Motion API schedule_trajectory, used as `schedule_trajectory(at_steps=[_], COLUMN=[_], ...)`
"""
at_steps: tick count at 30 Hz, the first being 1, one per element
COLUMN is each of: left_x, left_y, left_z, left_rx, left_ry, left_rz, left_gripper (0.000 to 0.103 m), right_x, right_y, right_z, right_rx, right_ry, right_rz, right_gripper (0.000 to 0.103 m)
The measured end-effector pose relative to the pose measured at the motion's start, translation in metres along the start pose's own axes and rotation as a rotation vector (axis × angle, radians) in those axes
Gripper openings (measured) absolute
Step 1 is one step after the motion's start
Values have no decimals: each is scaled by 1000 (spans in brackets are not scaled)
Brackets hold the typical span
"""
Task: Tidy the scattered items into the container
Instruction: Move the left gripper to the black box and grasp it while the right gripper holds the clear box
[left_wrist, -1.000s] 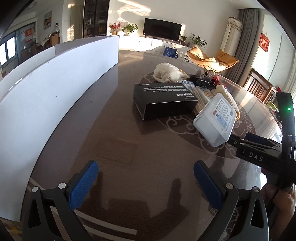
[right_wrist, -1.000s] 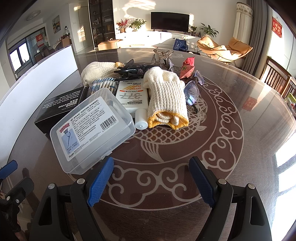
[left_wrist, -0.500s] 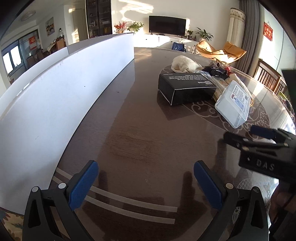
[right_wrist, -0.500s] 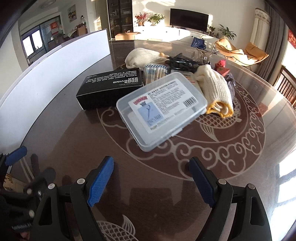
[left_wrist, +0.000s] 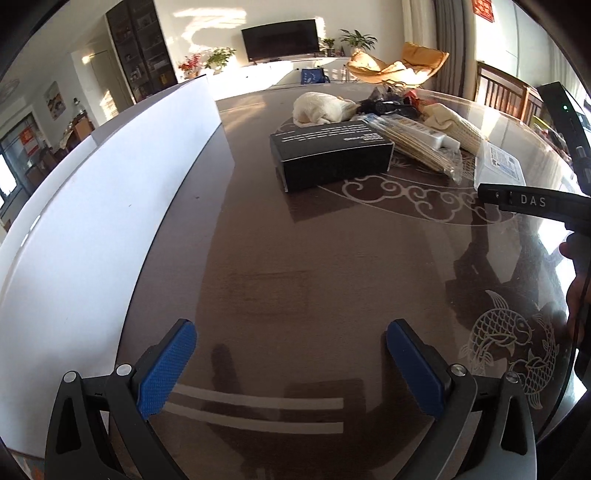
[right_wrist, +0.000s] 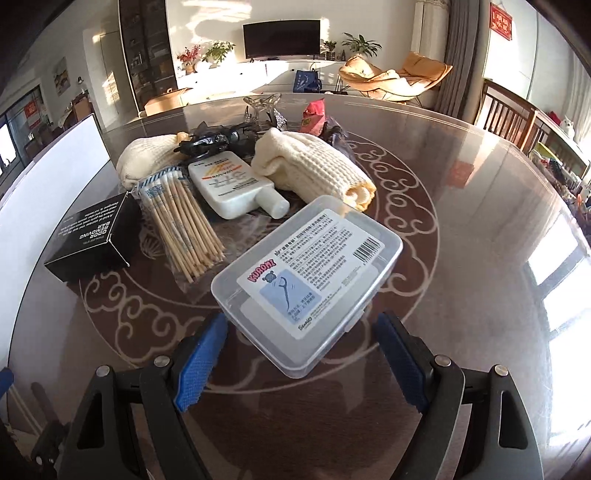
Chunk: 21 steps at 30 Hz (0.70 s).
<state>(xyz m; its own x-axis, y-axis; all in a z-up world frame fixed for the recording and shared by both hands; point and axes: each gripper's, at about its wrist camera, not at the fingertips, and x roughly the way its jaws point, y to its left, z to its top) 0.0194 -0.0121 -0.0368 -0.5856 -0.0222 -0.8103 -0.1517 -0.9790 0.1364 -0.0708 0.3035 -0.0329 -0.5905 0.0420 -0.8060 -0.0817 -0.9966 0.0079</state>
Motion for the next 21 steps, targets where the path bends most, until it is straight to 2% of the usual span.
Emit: schedule_trajectory(at_steps=[4, 6, 9, 11, 18, 21], left_x=[17, 34, 49, 54, 63, 71], left_y=[-5, 1, 10, 8, 4, 9], left_z=[30, 46, 68, 79, 102, 115], left_rx=[90, 54, -10, -3, 322, 357], left_ry=[63, 130, 168, 171, 116, 146], left_rz=[-101, -192, -153, -155, -344, -357], left_gripper=[103, 103, 103, 103, 103, 103], right_x=[-6, -6, -7, -7, -6, -6], right_y=[-9, -9, -10, -9, -8, -9], right_z=[-9, -10, -10, -10, -9, -10], right_rx=[-32, -34, -35, -35, -35, -34], right_ry=[-14, -13, -14, -14, -14, -15], right_rz=[24, 24, 23, 23, 26, 29], right_gripper=[84, 84, 84, 84, 85, 85])
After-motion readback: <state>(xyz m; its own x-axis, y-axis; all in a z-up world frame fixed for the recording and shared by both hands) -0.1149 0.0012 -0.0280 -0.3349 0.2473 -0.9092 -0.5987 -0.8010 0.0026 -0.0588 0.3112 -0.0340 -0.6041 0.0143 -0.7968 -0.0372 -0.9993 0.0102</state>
